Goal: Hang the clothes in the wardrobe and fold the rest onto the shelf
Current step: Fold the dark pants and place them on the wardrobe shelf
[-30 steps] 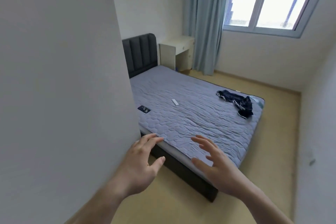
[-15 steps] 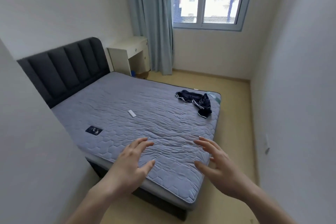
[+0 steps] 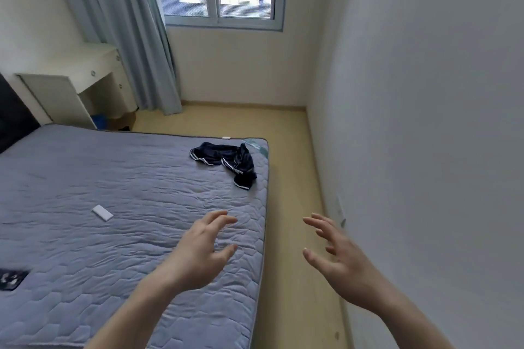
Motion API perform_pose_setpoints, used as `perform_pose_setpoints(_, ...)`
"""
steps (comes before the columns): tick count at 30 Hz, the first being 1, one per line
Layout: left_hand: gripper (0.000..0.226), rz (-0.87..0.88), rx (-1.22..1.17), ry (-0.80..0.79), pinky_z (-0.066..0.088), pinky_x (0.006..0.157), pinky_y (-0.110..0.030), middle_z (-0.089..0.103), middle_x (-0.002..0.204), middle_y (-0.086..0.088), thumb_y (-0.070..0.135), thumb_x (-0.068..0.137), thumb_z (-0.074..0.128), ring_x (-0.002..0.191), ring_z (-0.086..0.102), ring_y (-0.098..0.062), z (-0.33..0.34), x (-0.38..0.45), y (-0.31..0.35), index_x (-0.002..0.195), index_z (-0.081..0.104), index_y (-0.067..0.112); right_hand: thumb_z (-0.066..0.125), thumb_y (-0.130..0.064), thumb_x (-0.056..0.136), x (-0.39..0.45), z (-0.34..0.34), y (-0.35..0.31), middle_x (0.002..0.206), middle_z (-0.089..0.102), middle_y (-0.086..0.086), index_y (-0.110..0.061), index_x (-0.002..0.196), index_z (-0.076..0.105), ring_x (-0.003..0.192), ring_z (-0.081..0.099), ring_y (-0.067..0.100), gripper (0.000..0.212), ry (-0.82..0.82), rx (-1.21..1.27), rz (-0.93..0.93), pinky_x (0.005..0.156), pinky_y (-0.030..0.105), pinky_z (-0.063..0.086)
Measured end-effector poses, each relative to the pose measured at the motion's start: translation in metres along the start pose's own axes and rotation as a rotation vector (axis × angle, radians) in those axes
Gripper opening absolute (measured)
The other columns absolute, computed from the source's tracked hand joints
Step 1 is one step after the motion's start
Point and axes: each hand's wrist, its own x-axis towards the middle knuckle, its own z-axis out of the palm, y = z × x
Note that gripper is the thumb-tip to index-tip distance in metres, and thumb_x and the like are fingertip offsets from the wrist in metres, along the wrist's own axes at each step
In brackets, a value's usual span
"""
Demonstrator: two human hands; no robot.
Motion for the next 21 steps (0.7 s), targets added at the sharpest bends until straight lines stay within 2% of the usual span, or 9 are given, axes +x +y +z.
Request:
perform_pose_setpoints(3,0.051,0.021,-0.004,-0.008,0.03,0.118,-0.03,0.033,0.155,0.019,0.045,0.096,0.063,0.142,0.035,-0.008,0.009,0.069,0.018,0.144,0.048,0.039,0.066,-0.039,0.097,0.048,-0.031,0.029,0.153,0.029,-0.033,-0.05,0.142,0.043,0.138,0.037,-0.007,0.052,0.015,0.003,-0.005,0.114,0.023,0.037)
perform_pose_setpoints(6,0.051,-0.008,-0.009,0.004,0.032,0.117,-0.031,0.035,0.154,0.018,0.044,0.095,0.064,0.14,0.037,-0.009,0.02,0.13,0.033,0.143,0.048,0.038,0.065,-0.042,0.096,0.106,-0.061,0.056,0.153,0.028,-0.035,-0.05,0.144,0.042,0.141,0.033,-0.008,0.053,-0.013,-0.01,-0.025,0.12,0.03,0.033)
perform_pose_setpoints(14,0.047,-0.177,-0.074,0.064,0.034,0.117,-0.033,0.037,0.151,0.017,0.042,0.097,0.063,0.139,0.038,-0.007,0.032,0.233,0.056,0.141,0.05,0.036,0.065,-0.039,0.096,0.259,-0.13,0.097,0.15,0.032,-0.029,-0.045,0.144,0.045,0.138,0.04,0.0,0.052,-0.153,-0.015,-0.088,0.116,0.032,0.038)
perform_pose_setpoints(18,0.046,-0.271,-0.072,0.09,0.032,0.116,-0.027,0.037,0.149,0.018,0.041,0.097,0.063,0.139,0.039,-0.007,0.034,0.256,0.043,0.141,0.051,0.035,0.066,-0.038,0.097,0.322,-0.14,0.104,0.15,0.034,-0.027,-0.042,0.145,0.045,0.134,0.044,0.004,0.052,-0.234,-0.017,-0.119,0.107,0.025,0.041)
perform_pose_setpoints(21,0.046,-0.353,-0.068,0.11,0.031,0.117,-0.027,0.038,0.148,0.016,0.04,0.097,0.063,0.139,0.039,-0.007,0.029,0.274,0.024,0.14,0.051,0.034,0.065,-0.04,0.097,0.366,-0.138,0.106,0.15,0.033,-0.028,-0.042,0.145,0.045,0.136,0.042,0.003,0.052,-0.307,-0.014,-0.139,0.11,0.026,0.04)
